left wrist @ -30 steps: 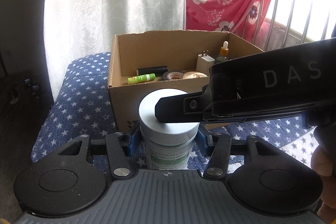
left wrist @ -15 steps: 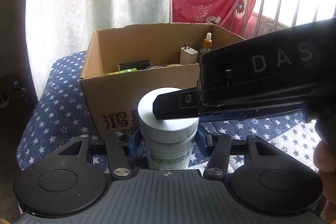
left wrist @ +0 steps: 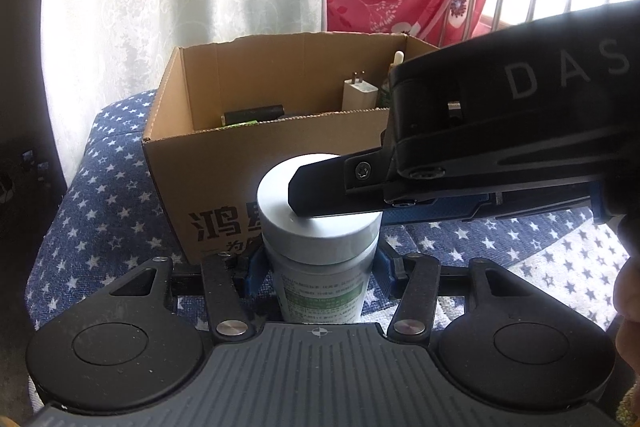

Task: Organize rigid objects
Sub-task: 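Lift the white jar and carry it toward the box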

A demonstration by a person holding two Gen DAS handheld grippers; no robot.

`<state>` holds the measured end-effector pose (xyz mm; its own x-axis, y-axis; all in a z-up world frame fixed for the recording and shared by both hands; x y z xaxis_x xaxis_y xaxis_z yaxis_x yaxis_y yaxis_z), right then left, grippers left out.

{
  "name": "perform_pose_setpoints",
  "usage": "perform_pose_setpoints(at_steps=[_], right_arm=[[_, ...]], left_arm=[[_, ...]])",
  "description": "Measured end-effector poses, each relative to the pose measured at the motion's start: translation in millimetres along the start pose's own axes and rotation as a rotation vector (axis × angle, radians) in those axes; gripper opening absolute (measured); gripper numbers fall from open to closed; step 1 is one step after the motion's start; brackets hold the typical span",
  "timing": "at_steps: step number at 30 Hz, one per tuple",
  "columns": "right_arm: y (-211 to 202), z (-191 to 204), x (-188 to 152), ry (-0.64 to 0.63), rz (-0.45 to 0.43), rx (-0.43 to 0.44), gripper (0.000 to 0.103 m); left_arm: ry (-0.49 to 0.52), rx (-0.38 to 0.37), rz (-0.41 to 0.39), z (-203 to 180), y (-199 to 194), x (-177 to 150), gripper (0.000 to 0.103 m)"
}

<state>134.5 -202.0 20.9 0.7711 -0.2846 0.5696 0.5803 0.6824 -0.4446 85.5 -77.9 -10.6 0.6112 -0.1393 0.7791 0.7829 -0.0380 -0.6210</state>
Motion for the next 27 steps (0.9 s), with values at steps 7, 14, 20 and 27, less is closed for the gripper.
perform_pose_setpoints(at_steps=[7, 14, 20, 27], right_arm=[[-8.8, 6.3, -0.9, -0.018, -0.013, -0.002, 0.049], [-13.0, 1.7, -2.6, -0.008, -0.012, -0.016, 0.049], [-12.7, -5.5, -4.2, 0.017, -0.014, -0.01, 0.049], [-11.5, -8.2, -4.1, 0.021, -0.016, -0.007, 0.05]], left_arm=[[0.0, -0.008, -0.019, -3.7, -10.4, 2.0, 0.052], [0.016, -0.017, -0.005, -11.0, -8.4, -0.8, 0.052], [0.03, -0.016, 0.002, -13.7, -6.3, -2.8, 0.053], [0.035, -0.013, 0.003, -14.4, -4.5, -2.8, 0.053]])
Point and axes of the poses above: each gripper's, at about its wrist camera, not at the fingertips, and y roughly the way its jaws point, z to its left, x to its top, the point moved 1 cm from there along y, roughly the way its jaws point, and after that the axes turned 13 degrees about x, right-handed, at the moved point
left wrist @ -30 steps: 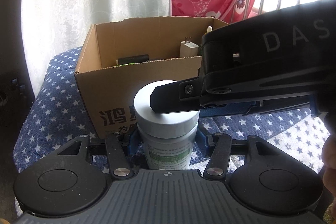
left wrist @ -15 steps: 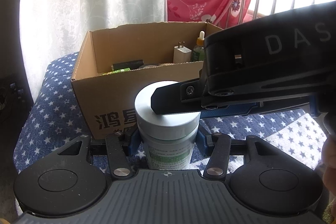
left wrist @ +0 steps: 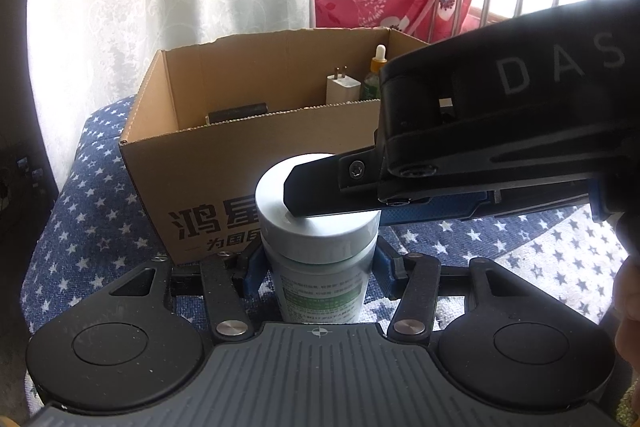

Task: Organize rigid objects
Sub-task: 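Lift the white jar and carry it toward the box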

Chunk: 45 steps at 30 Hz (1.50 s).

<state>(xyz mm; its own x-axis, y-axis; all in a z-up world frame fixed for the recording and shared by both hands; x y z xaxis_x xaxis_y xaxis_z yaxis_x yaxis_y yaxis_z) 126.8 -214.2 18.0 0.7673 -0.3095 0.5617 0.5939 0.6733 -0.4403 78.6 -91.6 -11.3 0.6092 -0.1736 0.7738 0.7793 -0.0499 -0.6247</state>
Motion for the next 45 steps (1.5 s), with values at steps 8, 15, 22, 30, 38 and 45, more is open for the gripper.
perform_pose_setpoints(at_steps=[8, 15, 22, 30, 38, 45], right_arm=[[0.1, -0.2, -0.1, 0.001, -0.001, 0.0, 0.05], [-0.9, 1.4, -1.0, -0.003, 0.001, 0.003, 0.05], [-4.6, 4.7, -1.9, -0.008, -0.005, 0.016, 0.05], [-10.9, 12.5, -1.9, -0.023, -0.018, 0.028, 0.05], [-16.5, 17.5, -2.3, -0.036, -0.026, 0.036, 0.051], [-19.7, 24.2, -2.6, -0.05, -0.033, 0.039, 0.051]], left_arm=[[0.002, 0.007, -0.002, -0.4, 1.4, -1.1, 0.053], [-0.007, 0.007, -0.002, 2.6, 3.4, 0.5, 0.052], [-0.01, 0.009, -0.012, 2.7, -6.2, 0.3, 0.052], [-0.012, 0.016, -0.034, 3.9, -14.6, 3.5, 0.052], [-0.013, 0.02, -0.051, 3.0, -25.0, 4.6, 0.052], [-0.012, 0.023, -0.066, 3.4, -31.7, 5.5, 0.052]])
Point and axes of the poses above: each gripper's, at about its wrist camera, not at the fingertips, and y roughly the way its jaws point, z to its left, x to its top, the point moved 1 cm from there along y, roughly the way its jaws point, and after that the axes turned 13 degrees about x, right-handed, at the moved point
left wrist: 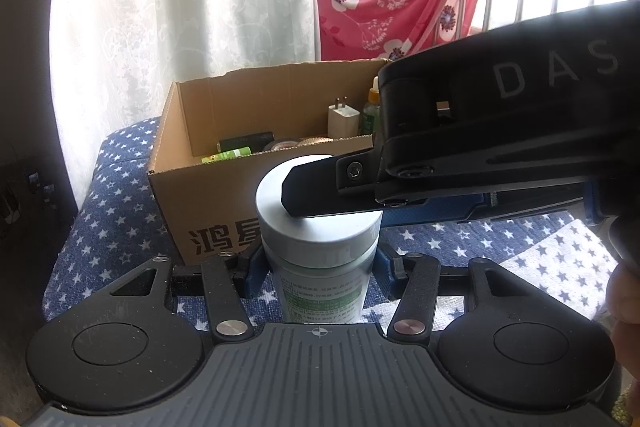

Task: Organize rigid objects
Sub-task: 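Lift the white jar and carry it toward the box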

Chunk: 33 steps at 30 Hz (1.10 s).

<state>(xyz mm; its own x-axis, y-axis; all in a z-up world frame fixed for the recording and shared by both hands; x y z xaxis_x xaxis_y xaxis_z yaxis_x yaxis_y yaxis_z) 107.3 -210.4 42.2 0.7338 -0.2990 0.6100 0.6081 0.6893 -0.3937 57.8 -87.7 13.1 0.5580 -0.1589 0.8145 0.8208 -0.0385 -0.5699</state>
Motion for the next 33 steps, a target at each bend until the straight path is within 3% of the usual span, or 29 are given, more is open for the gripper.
perform_pose_setpoints(at_steps=[22, 33], right_arm=[[-12.3, 19.6, -2.2, -0.045, -0.024, 0.011, 0.052], [-35.3, 41.9, -3.1, -0.106, -0.071, 0.017, 0.052]], left_arm=[[-0.011, 0.008, -0.046, 0.8, -23.3, 2.5, 0.052], [-0.01, 0.006, -0.122, -3.0, -49.1, 11.0, 0.052]])
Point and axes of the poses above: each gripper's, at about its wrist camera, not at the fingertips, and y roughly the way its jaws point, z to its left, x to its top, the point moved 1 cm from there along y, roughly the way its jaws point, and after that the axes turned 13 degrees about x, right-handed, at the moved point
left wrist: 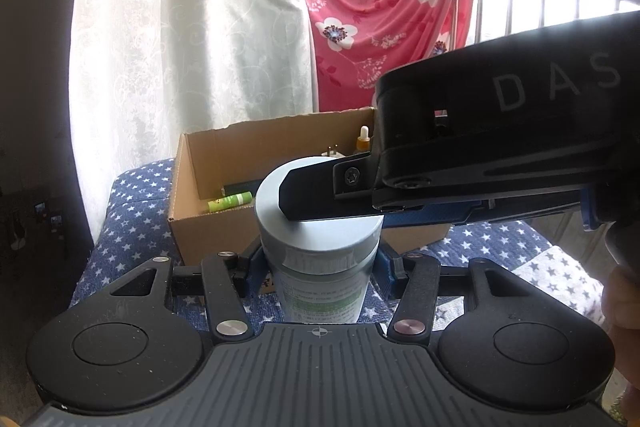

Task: Organize rigid objects
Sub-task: 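Lift the white jar and carry it toward the box, then lower the white jar into the box beside the dropper bottle and open the right gripper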

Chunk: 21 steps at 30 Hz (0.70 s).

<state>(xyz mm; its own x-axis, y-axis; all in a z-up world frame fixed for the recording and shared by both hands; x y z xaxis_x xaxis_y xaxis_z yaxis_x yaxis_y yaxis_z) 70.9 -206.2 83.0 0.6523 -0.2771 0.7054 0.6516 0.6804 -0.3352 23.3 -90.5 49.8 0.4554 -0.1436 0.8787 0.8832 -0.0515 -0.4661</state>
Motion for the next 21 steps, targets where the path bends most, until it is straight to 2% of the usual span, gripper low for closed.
perform_pose_setpoints(at_steps=[10, 16, 21], right_arm=[[-20.7, 21.3, 11.6, -0.077, -0.049, 0.02, 0.053], [-33.0, 33.3, 30.4, -0.136, -0.098, 0.025, 0.054], [-38.6, 33.3, 52.4, -0.172, -0.126, 0.02, 0.054]], left_arm=[[-0.01, -0.009, -0.075, 0.9, -17.2, 20.8, 0.052], [0.017, 0.004, -0.144, -4.4, -22.7, 45.4, 0.052], [0.035, -0.026, -0.153, -8.3, -16.1, 72.4, 0.052]])
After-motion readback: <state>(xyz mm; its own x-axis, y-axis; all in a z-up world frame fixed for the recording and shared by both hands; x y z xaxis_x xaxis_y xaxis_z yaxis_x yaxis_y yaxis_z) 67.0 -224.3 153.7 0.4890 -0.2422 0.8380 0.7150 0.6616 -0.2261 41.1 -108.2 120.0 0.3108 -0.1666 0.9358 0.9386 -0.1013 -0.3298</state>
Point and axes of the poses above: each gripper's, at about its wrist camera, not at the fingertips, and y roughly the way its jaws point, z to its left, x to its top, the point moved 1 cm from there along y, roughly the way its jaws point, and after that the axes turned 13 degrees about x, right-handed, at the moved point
